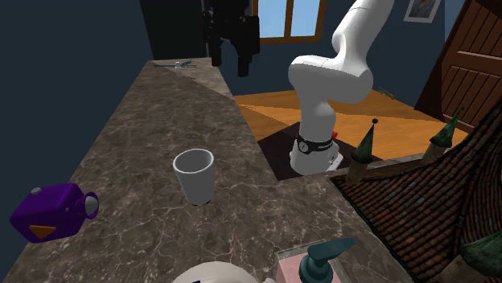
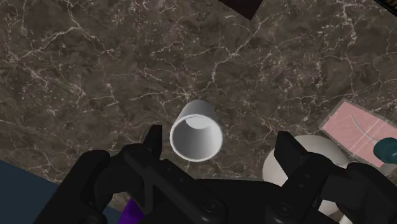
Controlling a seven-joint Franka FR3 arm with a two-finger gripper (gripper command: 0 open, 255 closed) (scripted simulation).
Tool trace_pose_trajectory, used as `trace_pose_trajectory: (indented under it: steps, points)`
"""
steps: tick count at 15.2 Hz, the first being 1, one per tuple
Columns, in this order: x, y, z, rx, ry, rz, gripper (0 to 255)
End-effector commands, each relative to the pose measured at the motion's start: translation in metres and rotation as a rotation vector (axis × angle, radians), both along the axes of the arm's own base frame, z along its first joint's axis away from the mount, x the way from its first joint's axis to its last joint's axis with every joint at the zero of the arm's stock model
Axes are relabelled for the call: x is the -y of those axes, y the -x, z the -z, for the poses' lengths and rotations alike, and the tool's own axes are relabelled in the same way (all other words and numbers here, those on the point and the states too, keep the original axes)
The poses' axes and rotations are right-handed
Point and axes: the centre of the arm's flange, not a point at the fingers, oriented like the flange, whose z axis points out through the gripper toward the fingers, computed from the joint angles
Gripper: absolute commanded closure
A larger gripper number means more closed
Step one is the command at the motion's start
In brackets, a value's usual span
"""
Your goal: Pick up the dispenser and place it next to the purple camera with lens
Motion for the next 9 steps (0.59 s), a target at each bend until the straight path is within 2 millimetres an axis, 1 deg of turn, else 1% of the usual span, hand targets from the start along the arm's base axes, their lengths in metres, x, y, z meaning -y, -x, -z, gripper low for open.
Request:
trace_pose_trajectory:
  steps: [1, 9]
  points:
    - [0.000, 0.000, 0.000, 0.000, 0.000, 0.000, 0]
    - [-0.092, -0.030, 0.037, 0.000, -0.019, 0.008, 0]
